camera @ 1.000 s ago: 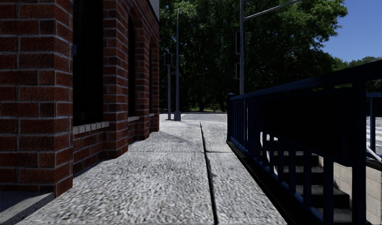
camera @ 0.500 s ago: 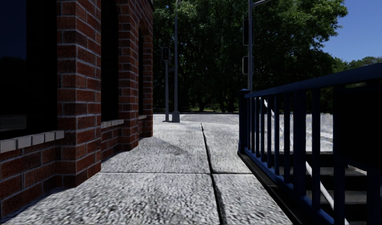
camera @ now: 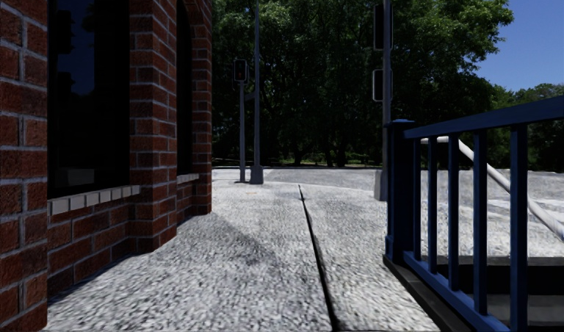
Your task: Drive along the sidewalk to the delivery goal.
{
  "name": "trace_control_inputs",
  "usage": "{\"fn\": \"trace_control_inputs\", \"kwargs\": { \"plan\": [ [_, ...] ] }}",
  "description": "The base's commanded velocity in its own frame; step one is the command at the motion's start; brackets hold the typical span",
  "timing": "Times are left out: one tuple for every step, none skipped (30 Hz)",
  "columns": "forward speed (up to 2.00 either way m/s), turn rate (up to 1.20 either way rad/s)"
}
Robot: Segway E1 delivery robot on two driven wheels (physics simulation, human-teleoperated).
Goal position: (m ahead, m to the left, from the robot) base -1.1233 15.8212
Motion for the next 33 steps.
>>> {"fn": "trace_control_inputs", "kwargs": {
  "plan": [
    [2.0,0.0],
    [2.0,0.0],
    [2.0,0.0],
    [2.0,0.0],
    [2.0,0.0],
    [2.0,0.0],
    [2.0,0.0],
    [2.0,0.0],
    [2.0,0.0],
    [2.0,0.0],
    [2.0,0.0],
    [2.0,0.0],
    [2.0,0.0],
    [2.0,0.0],
    [2.0,0.0],
    [2.0,0.0],
    [2.0,0.0],
    [2.0,0.0],
    [2.0,0.0],
    [2.0,0.0],
    [2.0,0.0],
    [2.0,0.0],
    [2.0,0.0],
    [2.0,0.0],
    [2.0,0.0],
    [2.0,0.0],
    [2.0,0.0],
    [2.0,0.0],
    [2.0,0.0],
    [2.0,0.0],
    [2.0,0.0],
    [2.0,0.0],
    [2.0,0.0]
  ]
}}
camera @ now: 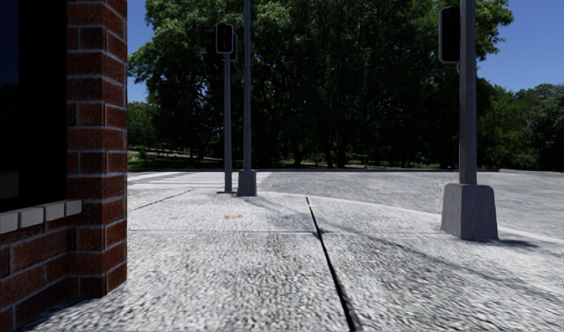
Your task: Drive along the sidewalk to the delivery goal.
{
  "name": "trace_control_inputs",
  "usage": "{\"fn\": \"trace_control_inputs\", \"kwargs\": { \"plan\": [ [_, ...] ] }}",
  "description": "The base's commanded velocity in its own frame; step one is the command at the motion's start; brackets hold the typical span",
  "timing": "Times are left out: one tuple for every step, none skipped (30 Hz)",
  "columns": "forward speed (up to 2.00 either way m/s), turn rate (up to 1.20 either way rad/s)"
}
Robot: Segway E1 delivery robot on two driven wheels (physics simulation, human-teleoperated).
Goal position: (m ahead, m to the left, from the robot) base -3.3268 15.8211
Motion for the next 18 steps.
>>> {"fn": "trace_control_inputs", "kwargs": {
  "plan": [
    [2.0,0.0],
    [2.0,0.02],
    [2.0,0.02],
    [2.0,0.06],
    [2.0,0.13],
    [2.0,0.18],
    [2.0,0.18],
    [2.0,0.25],
    [2.0,0.3],
    [2.0,0.32],
    [2.0,0.32],
    [1.87,0.32],
    [1.8,0.34],
    [1.69,0.38],
    [1.69,0.38],
    [1.65,0.4],
    [1.64,0.41],
    [1.63,0.43]
  ]
}}
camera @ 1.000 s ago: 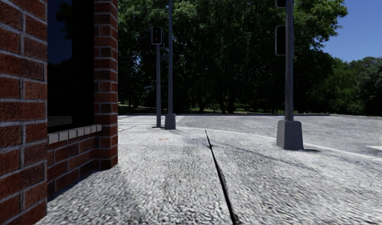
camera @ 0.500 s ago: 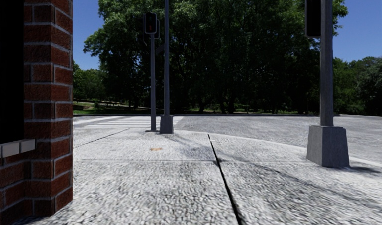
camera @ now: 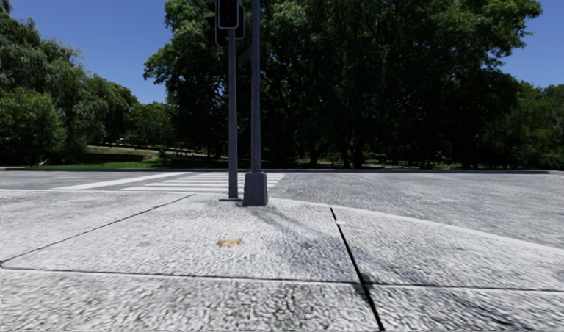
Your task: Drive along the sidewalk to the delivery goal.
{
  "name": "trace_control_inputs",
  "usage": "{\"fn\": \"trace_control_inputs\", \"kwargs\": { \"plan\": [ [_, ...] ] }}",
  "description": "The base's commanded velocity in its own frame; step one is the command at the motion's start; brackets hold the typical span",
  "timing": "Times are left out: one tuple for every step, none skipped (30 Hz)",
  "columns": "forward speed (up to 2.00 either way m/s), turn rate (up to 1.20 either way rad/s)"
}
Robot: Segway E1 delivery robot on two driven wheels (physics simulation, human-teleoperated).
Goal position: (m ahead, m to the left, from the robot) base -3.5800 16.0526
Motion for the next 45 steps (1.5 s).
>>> {"fn": "trace_control_inputs", "kwargs": {
  "plan": [
    [1.63,0.46],
    [1.63,0.46],
    [1.62,0.49],
    [1.62,0.5],
    [1.61,0.5],
    [1.61,0.5],
    [1.61,0.5],
    [1.61,0.5],
    [1.61,0.5],
    [1.61,0.5],
    [1.61,0.5],
    [1.61,0.5],
    [1.61,0.5],
    [1.61,0.5],
    [1.61,0.5],
    [1.61,0.5],
    [1.61,0.5],
    [1.61,0.5],
    [1.61,0.5],
    [1.61,0.5],
    [1.61,0.5],
    [1.61,0.5],
    [1.61,0.5],
    [1.61,0.5],
    [1.61,0.5],
    [1.61,0.5],
    [1.61,0.5],
    [1.61,0.5],
    [1.61,0.5],
    [1.61,0.5],
    [1.61,0.51],
    [1.61,0.52],
    [1.61,0.53],
    [1.61,0.53],
    [1.61,0.53],
    [1.62,0.53],
    [1.62,0.53],
    [1.62,0.53],
    [1.62,0.53],
    [1.63,0.55],
    [1.63,0.6],
    [1.63,0.6],
    [1.63,0.62],
    [1.63,0.63],
    [1.64,0.63]
  ]
}}
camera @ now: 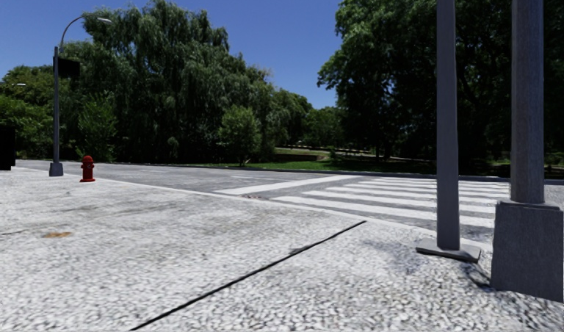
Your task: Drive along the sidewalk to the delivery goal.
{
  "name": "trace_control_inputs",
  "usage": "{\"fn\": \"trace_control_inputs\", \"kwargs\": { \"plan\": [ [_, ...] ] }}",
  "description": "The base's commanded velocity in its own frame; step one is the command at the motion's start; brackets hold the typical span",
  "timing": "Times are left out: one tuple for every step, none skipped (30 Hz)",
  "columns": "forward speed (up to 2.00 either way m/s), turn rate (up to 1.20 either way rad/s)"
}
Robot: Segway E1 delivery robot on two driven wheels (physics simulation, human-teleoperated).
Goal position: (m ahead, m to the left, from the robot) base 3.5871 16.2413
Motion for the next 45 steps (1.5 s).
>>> {"fn": "trace_control_inputs", "kwargs": {
  "plan": [
    [1.64,0.63],
    [1.65,0.63],
    [1.65,0.63],
    [1.65,0.63],
    [1.65,0.63],
    [1.65,0.63],
    [1.66,0.63],
    [1.66,0.63],
    [1.66,0.63],
    [1.66,0.63],
    [1.66,0.63],
    [1.66,0.63],
    [1.66,0.63],
    [1.66,0.63],
    [1.66,0.63],
    [1.66,0.63],
    [1.66,0.63],
    [1.66,0.63],
    [1.66,0.63],
    [1.67,0.62],
    [1.67,0.61],
    [1.67,0.61],
    [1.67,0.6],
    [1.67,0.6],
    [1.67,0.59],
    [1.67,0.59],
    [1.67,0.59],
    [1.67,0.58],
    [1.67,0.58],
    [1.67,0.58],
    [1.67,0.58],
    [1.67,0.58],
    [1.67,0.58],
    [1.67,0.58],
    [1.67,0.58],
    [1.67,0.57],
    [1.67,0.57],
    [1.67,0.54],
    [1.67,0.54],
    [1.67,0.52],
    [1.67,0.48],
    [1.67,0.36],
    [1.67,0.36],
    [1.67,0.2],
    [1.68,0.14]
  ]
}}
